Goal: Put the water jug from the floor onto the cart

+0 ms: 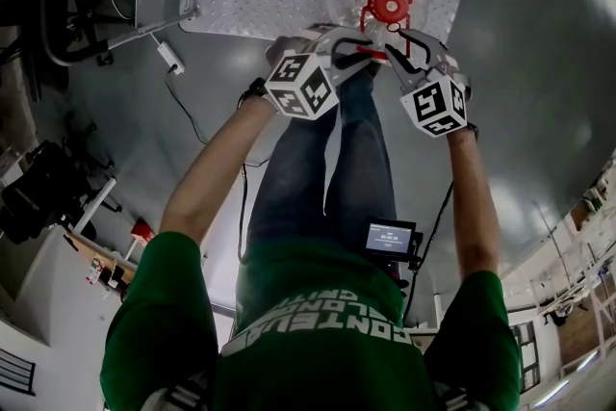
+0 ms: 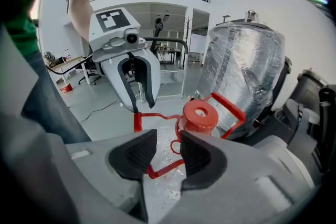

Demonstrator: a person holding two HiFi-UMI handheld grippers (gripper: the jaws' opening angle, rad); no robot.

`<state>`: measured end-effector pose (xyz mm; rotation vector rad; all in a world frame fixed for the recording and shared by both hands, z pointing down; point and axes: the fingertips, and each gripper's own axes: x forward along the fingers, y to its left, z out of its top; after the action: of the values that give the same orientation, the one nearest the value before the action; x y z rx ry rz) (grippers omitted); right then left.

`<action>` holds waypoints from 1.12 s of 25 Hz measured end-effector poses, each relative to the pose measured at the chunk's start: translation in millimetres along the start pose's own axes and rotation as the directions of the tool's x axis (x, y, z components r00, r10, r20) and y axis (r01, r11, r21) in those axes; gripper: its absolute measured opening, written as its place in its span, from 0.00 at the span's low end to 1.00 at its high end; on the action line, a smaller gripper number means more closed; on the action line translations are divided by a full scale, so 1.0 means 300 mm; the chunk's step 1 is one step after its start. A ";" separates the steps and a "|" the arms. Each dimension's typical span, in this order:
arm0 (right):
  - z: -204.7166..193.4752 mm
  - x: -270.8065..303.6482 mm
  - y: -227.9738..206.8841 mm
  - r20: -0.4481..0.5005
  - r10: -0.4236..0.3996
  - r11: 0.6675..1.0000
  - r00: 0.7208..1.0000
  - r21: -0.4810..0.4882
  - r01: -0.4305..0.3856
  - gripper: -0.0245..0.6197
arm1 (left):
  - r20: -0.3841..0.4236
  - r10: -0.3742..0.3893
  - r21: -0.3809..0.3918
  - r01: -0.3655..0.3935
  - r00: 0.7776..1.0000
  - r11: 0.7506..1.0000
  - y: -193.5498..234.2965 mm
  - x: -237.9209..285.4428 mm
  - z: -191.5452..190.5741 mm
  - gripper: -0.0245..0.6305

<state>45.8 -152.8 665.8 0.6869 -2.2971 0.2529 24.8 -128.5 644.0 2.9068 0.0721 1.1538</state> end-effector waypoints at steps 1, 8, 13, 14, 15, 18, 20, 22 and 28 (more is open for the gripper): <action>0.007 -0.005 0.004 0.002 -0.001 1.000 1.000 0.000 0.001 0.24 | 0.006 0.007 0.000 -0.007 1.000 1.000 0.002 -0.009 0.008 0.18; 0.073 -0.057 0.008 0.027 -0.025 1.000 0.999 -0.013 0.025 0.24 | 0.066 0.091 -0.027 -0.089 0.994 0.996 0.061 -0.093 0.075 0.09; 0.166 -0.159 0.011 0.059 -0.074 0.997 0.996 -0.023 0.075 0.19 | 0.136 0.154 -0.096 -0.141 0.979 0.985 0.052 -0.192 0.148 0.05; 0.188 -0.180 0.011 0.067 -0.084 0.996 0.994 -0.023 0.086 0.18 | 0.151 0.166 -0.116 -0.150 0.974 0.982 0.046 -0.215 0.162 0.05; 0.206 -0.202 0.014 0.073 -0.092 0.995 0.993 -0.019 0.093 0.15 | 0.164 0.177 -0.137 -0.156 0.970 0.978 0.035 -0.237 0.175 0.05; 0.245 -0.260 0.035 0.081 -0.105 0.994 0.991 -0.005 0.106 0.06 | 0.196 0.206 -0.203 -0.165 0.959 0.965 -0.006 -0.294 0.202 0.05; 0.263 -0.291 0.056 0.080 -0.106 0.994 0.991 -0.001 0.106 0.03 | 0.211 0.220 -0.241 -0.168 0.952 0.956 -0.034 -0.328 0.217 0.05; 0.280 -0.321 0.076 0.078 -0.103 0.995 0.992 0.003 0.103 0.03 | 0.221 0.229 -0.262 -0.168 0.948 0.950 -0.055 -0.360 0.236 0.05; 0.361 -0.419 0.070 0.104 -0.134 0.991 0.986 -0.003 0.135 0.03 | 0.252 0.248 -0.235 -0.189 0.936 0.953 -0.028 -0.441 0.335 0.05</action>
<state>47.0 -123.8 501.0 0.8643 -2.3353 0.1458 -2.9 -126.1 479.9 2.9046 -0.3635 0.7039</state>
